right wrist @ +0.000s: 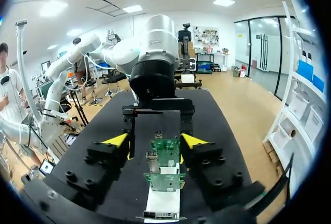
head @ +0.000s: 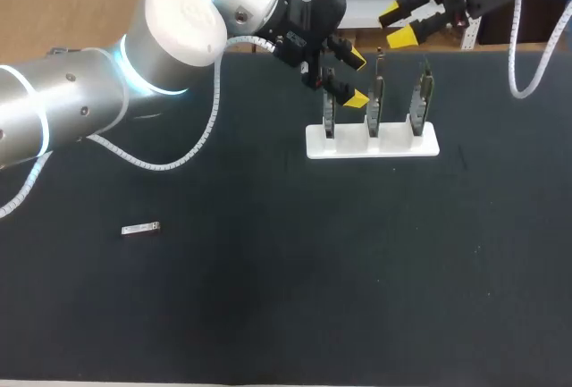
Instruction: Pick up the optical module with the left hand, and insert it into the network port with the right hand.
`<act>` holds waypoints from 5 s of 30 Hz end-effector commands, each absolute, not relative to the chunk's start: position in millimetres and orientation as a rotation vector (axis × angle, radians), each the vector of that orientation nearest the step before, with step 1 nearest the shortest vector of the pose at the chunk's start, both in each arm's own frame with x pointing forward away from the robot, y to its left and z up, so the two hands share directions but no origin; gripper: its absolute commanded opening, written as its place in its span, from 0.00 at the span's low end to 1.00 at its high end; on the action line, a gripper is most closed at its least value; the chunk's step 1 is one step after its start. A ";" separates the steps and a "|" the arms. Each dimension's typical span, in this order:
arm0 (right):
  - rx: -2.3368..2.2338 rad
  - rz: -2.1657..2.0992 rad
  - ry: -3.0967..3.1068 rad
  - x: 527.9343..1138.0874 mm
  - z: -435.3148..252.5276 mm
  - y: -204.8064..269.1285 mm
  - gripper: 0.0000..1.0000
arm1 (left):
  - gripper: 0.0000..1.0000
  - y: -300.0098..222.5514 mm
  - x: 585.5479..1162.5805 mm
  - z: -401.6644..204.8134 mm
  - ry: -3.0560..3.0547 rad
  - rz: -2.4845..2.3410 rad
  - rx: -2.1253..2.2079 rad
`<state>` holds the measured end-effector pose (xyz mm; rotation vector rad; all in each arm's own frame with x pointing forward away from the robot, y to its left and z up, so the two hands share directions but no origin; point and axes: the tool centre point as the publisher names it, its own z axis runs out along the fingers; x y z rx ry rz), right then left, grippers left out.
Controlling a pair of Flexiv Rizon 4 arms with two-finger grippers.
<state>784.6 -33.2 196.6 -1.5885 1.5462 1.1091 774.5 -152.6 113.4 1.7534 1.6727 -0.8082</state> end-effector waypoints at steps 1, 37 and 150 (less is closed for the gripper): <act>-1.601 1.102 1.552 784.8 196.4 -30.1 0.00 | 1.00 -153.8 777.5 113.6 1.675 -0.810 1.760; -1.637 1.104 1.580 778.9 182.1 -27.4 0.00 | 1.00 -153.8 777.5 113.6 1.675 -0.810 1.760; -1.596 1.142 1.547 770.5 168.9 -120.3 0.00 | 1.00 -153.8 777.5 113.6 1.675 -0.810 1.760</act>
